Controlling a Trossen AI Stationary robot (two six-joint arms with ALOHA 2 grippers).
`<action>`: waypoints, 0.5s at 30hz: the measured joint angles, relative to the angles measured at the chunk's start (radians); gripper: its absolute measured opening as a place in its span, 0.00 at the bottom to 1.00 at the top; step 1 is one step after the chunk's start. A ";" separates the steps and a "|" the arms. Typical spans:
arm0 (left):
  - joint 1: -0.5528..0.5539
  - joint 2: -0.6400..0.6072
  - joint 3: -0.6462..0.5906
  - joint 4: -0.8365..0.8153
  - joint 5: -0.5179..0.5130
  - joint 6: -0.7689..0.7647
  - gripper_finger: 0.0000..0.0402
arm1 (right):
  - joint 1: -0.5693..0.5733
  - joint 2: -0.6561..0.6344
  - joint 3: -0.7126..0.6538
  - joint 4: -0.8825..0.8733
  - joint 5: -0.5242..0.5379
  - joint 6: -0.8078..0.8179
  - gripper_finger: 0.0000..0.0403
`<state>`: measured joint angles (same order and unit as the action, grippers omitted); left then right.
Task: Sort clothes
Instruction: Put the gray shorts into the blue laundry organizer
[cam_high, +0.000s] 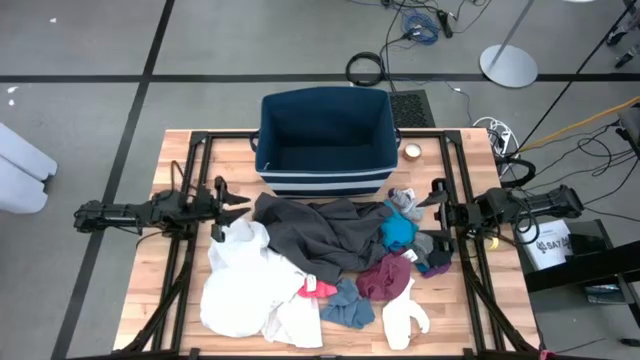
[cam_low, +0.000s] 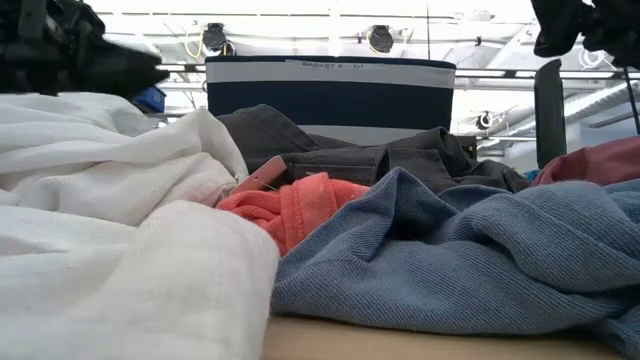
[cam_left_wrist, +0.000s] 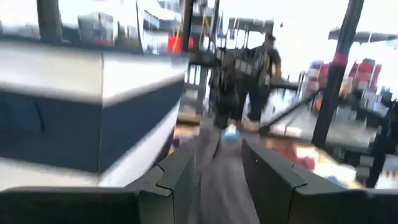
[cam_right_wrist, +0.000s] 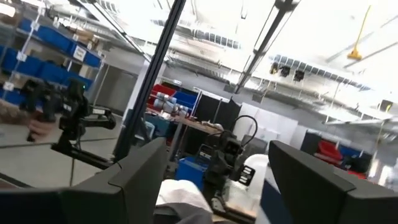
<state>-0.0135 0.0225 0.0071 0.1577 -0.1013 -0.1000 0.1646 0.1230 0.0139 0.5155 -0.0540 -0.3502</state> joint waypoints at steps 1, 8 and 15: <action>0.000 0.000 0.000 0.040 0.000 -0.001 0.35 | 0.000 0.000 0.000 0.010 0.000 -0.017 0.68; 0.000 0.000 0.007 0.325 -0.031 -0.076 0.35 | 0.000 0.000 0.000 0.218 -0.002 0.079 0.68; 0.000 0.054 0.110 0.287 -0.034 0.010 0.35 | 0.000 0.000 0.000 0.240 0.001 0.138 0.68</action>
<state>-0.0135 0.0761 0.1168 0.4446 -0.1356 -0.0896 0.1646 0.1234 0.0135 0.7556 -0.0526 -0.2126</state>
